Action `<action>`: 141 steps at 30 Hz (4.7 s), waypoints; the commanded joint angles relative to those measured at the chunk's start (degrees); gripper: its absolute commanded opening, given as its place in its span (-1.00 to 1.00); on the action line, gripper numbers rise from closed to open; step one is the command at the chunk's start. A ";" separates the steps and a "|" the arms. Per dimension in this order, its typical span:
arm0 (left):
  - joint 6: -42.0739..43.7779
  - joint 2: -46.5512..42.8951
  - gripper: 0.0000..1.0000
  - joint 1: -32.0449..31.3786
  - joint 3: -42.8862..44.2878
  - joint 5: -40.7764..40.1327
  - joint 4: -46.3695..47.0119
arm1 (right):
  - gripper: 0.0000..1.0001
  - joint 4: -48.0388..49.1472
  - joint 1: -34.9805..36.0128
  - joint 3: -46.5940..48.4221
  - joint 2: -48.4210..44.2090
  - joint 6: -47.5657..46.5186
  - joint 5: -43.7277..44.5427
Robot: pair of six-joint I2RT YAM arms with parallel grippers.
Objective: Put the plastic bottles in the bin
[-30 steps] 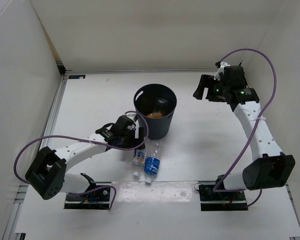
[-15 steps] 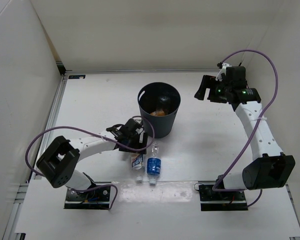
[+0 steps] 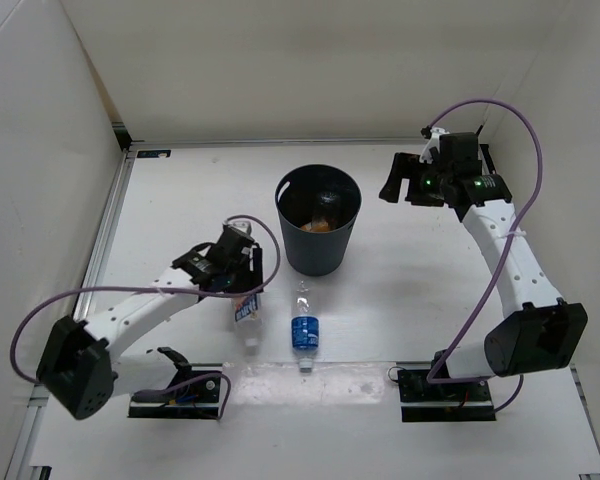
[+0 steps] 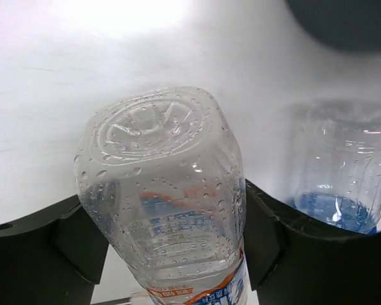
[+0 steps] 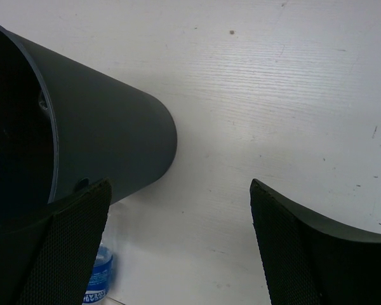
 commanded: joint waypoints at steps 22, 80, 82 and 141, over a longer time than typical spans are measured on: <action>22.80 14.88 0.43 8.04 59.20 -8.76 9.47 | 0.81 1.13 -4.46 -3.82 -4.14 -0.38 -0.59; 3.58 -0.12 1.00 -19.75 -8.28 -2.17 37.14 | 0.81 15.19 -24.76 -30.72 -7.74 -22.18 8.54; 3.49 1.55 1.00 -19.84 -8.02 0.72 37.24 | 0.81 14.93 -24.76 -30.72 -7.74 -22.35 8.37; 21.02 17.98 0.21 -1.39 50.71 9.61 42.90 | 0.81 11.06 -26.78 -25.27 1.66 -22.53 7.32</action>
